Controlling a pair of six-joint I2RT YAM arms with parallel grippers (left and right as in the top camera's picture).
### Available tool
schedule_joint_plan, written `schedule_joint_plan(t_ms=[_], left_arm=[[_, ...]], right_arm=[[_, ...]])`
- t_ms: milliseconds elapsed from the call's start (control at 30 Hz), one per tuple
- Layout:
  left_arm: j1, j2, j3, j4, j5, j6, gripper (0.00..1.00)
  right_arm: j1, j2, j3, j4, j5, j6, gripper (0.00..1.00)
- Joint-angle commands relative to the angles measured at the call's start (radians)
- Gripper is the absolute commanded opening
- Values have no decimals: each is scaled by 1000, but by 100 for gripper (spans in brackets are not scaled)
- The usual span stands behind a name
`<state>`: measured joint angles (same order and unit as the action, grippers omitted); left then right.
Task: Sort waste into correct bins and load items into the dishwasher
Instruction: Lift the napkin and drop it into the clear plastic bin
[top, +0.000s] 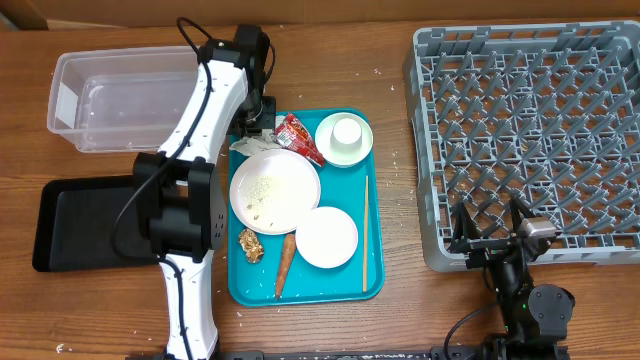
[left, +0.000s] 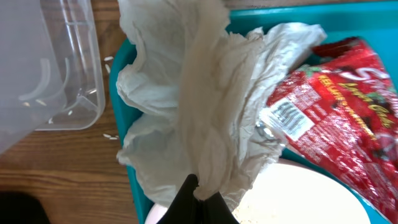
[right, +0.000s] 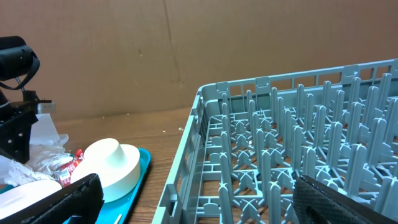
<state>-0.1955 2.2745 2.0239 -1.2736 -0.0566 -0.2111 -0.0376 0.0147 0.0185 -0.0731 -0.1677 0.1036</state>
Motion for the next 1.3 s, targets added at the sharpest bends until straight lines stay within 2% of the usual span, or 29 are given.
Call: schedule_joint_plan(t_ms=[0, 667, 967, 1267], left_arm=[[5, 0, 80, -41, 5, -30, 4], [29, -1, 423, -214, 5, -84, 4], [172, -1, 661, -268, -8, -101, 4], [349, 5, 620, -216, -26, -127, 4]], right_arm=[[6, -11, -10, 5, 2, 0, 100], [6, -11, -10, 5, 2, 0, 100], [6, -11, -10, 5, 2, 0, 100], [6, -11, -10, 5, 2, 0, 100]])
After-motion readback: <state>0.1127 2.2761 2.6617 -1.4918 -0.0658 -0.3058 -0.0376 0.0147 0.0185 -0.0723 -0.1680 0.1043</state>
